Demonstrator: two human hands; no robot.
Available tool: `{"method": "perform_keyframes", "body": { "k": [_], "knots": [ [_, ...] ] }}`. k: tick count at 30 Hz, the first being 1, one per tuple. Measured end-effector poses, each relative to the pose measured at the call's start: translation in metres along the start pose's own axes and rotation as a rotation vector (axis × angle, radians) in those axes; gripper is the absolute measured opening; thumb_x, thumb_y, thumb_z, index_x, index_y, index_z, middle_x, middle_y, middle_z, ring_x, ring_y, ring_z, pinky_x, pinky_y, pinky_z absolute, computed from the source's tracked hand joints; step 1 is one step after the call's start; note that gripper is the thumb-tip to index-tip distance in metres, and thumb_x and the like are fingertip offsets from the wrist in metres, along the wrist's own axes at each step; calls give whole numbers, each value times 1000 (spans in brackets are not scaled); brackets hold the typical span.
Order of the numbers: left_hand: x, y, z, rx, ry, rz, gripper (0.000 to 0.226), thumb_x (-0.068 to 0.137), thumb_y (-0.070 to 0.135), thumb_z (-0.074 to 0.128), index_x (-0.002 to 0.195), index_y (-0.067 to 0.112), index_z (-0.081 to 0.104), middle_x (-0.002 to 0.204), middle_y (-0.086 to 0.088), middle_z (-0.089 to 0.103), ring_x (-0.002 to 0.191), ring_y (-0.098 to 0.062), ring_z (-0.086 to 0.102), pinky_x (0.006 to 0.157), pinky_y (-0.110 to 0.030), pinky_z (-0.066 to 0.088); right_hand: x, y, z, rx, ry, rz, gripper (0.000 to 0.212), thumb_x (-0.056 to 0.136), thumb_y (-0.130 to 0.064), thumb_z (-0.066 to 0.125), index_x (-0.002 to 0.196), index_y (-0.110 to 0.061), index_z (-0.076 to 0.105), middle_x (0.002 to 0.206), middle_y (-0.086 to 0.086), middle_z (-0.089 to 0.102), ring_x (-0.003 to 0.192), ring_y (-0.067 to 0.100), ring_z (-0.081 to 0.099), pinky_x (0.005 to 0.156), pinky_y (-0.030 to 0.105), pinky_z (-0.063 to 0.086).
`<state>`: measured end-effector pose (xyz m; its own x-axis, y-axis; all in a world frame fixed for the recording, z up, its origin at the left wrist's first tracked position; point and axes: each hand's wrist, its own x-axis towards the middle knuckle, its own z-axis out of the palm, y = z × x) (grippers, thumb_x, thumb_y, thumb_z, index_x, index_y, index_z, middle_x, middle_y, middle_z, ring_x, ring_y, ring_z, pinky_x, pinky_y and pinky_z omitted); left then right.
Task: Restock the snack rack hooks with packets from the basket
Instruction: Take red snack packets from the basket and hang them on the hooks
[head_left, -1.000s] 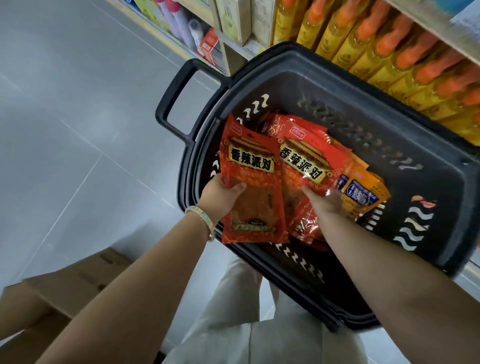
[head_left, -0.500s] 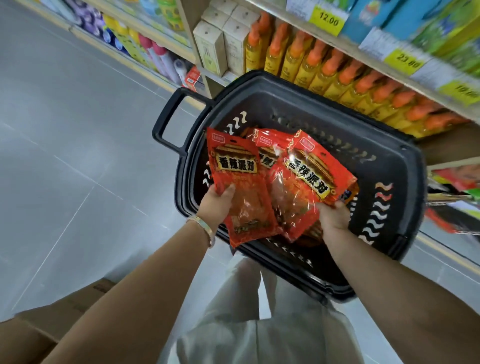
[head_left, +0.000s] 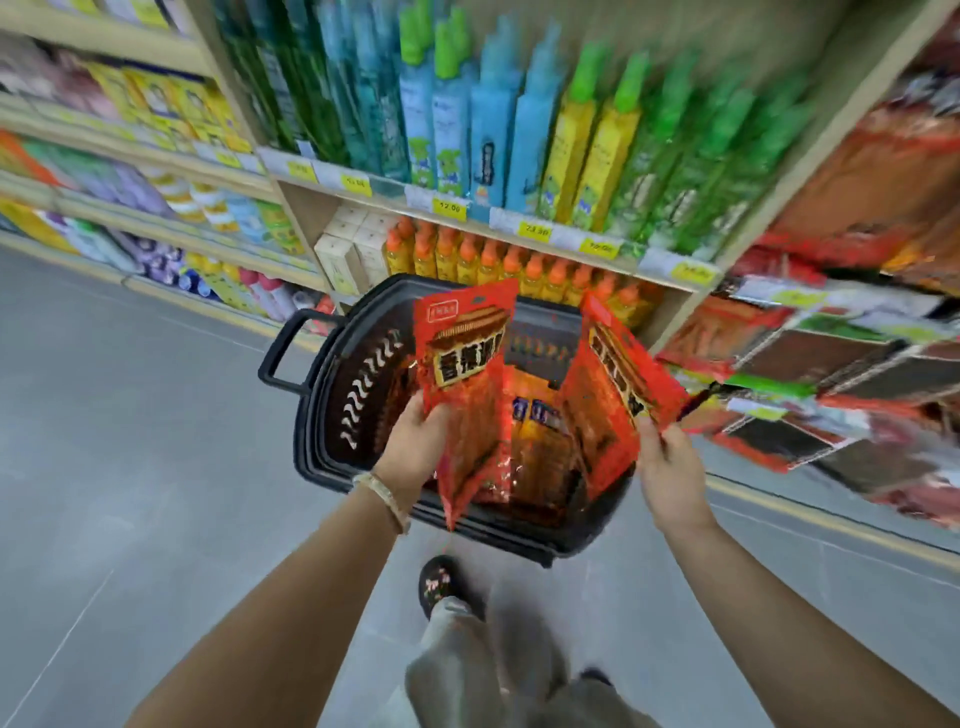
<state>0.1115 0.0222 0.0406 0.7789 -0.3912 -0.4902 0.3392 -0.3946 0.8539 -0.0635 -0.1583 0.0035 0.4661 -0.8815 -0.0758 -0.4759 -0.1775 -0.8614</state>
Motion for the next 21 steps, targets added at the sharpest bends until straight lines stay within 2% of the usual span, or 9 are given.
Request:
{"method": "perform_keyframes", "body": {
  "k": [3, 6, 9, 12, 14, 16, 18, 20, 21],
  "knots": [
    [-35, 26, 43, 37, -50, 68, 34, 92, 50, 47, 110, 27, 65, 102, 10, 70, 97, -15, 63, 85, -29, 49, 0, -1, -66, 189, 84, -4, 28, 99, -21, 45, 89, 1, 58, 83, 6, 56, 82, 13, 49, 76, 26, 36],
    [-71, 51, 94, 116, -23, 149, 64, 89, 65, 35, 130, 19, 54, 130, -3, 57, 116, -22, 53, 104, -34, 37, -2, -4, -141, 215, 216, -80, 31, 100, -26, 42, 81, -4, 53, 72, 1, 46, 61, 2, 39, 62, 10, 34],
    [-107, 81, 148, 162, -37, 250, 69, 89, 67, 33, 136, 19, 49, 137, -6, 51, 120, -26, 50, 105, -35, 35, -7, -6, -217, 121, 315, -190, 36, 101, -28, 41, 72, -8, 48, 65, -3, 42, 57, 9, 32, 59, 8, 32],
    [-138, 116, 195, 92, -93, 464, 43, 94, 52, 41, 127, 28, 54, 120, 0, 61, 93, -12, 56, 83, -28, 39, -10, -10, -289, 29, 410, -277, 39, 100, -24, 44, 62, -21, 37, 59, -11, 39, 55, 5, 38, 56, 24, 23],
    [-153, 141, 220, 87, -129, 586, 24, 97, 44, 42, 114, 34, 56, 104, 3, 65, 91, -16, 58, 81, -31, 43, -7, -13, -329, 1, 466, -311, 33, 99, -19, 45, 67, -24, 40, 64, -16, 41, 62, 10, 37, 60, 23, 20],
    [-163, 164, 243, 75, -144, 638, 18, 96, 40, 44, 107, 34, 58, 104, -1, 66, 95, -21, 60, 89, -35, 47, -1, -21, -366, 16, 522, -333, 30, 99, -18, 45, 70, -23, 43, 68, -16, 43, 65, 2, 37, 60, 24, 20],
    [-169, 190, 265, -8, -162, 669, 15, 95, 33, 47, 97, 29, 61, 95, 1, 68, 80, -12, 62, 75, -23, 50, 9, -29, -399, 57, 578, -359, 24, 99, -18, 45, 76, -21, 48, 71, -11, 49, 62, -2, 39, 59, 21, 27],
    [-172, 218, 285, -69, -190, 691, 17, 93, 31, 50, 100, 25, 63, 86, 4, 69, 73, -10, 64, 66, -18, 52, 23, -40, -428, 83, 626, -369, 21, 99, -21, 45, 79, -16, 52, 68, -10, 50, 60, 0, 45, 56, 11, 31],
    [-174, 233, 295, -97, -207, 684, 23, 91, 34, 52, 107, 23, 63, 92, 2, 70, 80, -14, 67, 75, -24, 54, 32, -45, -442, 91, 653, -365, 26, 99, -23, 45, 76, -12, 52, 65, -5, 49, 58, 2, 45, 54, 16, 31]
  ]
}}
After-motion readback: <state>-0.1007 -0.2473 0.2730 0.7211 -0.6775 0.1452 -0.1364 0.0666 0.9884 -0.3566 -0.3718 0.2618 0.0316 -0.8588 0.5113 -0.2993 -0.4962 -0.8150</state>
